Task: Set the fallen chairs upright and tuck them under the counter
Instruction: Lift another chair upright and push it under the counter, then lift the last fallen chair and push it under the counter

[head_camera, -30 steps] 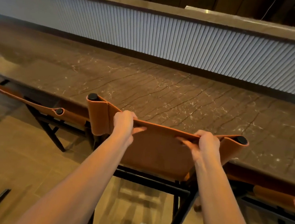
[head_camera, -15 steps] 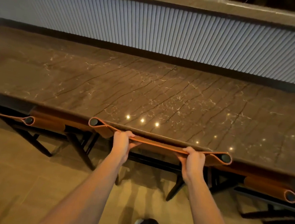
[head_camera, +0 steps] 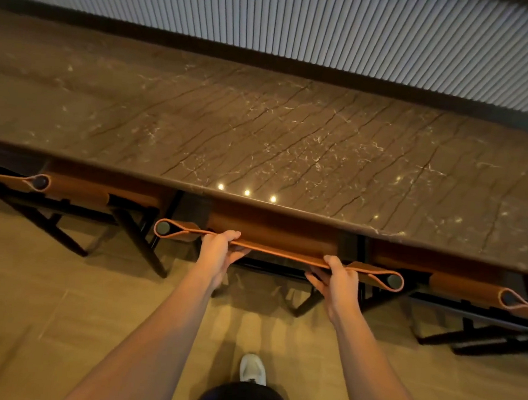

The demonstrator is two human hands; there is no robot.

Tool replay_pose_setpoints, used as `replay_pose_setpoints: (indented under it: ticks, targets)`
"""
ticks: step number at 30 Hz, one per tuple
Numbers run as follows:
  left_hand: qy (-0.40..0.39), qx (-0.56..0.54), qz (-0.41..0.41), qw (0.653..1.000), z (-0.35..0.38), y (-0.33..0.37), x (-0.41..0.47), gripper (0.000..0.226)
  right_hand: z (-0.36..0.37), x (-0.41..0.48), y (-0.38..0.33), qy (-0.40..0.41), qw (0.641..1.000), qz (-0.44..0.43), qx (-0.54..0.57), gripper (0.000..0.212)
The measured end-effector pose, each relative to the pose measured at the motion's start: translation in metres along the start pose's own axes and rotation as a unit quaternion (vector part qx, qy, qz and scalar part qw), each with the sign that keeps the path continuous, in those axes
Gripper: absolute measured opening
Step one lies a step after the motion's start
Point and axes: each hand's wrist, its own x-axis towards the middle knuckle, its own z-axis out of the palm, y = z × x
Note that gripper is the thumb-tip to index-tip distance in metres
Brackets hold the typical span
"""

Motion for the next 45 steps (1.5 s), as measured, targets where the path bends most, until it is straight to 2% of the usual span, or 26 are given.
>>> replay_pose_setpoints:
  ticks: [4, 7, 11, 16, 24, 28, 35, 45]
  targets:
    - [-0.032, 0.011, -0.019, 0.999, -0.005, 0.006, -0.007, 0.033, -0.008, -0.004, -0.006, -0.026, 0.998, 0.016, -0.052, 0.043]
    - [-0.045, 0.058, -0.03, 0.997, -0.013, 0.012, -0.015, 0.031, -0.012, -0.008, -0.01, -0.044, 0.994, 0.037, -0.089, 0.05]
    - [-0.053, 0.034, -0.01, 0.998, -0.037, 0.017, -0.032, 0.039, -0.013, -0.021, -0.004, -0.06, 0.986, 0.037, -0.149, 0.055]
    - [-0.038, 0.012, 0.052, 0.998, -0.07, 0.02, -0.067, 0.046, 0.0, -0.049, 0.009, -0.119, 0.971, -0.008, -0.209, 0.054]
    - [-0.034, 0.02, 0.149, 0.988, -0.131, 0.018, -0.145, 0.045, 0.046, -0.126, 0.05, -0.178, 0.962, -0.06, -0.196, 0.036]
    - [0.005, -0.006, 0.192, 0.981, -0.186, 0.01, -0.187, 0.049, 0.07, -0.181, 0.088, -0.227, 0.954, -0.079, -0.178, 0.031]
    - [0.081, -0.034, 0.242, 0.966, -0.296, 0.003, -0.267, 0.049, 0.117, -0.275, 0.163, -0.317, 0.917, -0.096, -0.223, 0.025]
    - [0.214, -0.158, 0.302, 0.916, -0.443, -0.009, -0.382, 0.043, 0.202, -0.384, 0.286, -0.46, 0.831, -0.052, -0.308, 0.022]
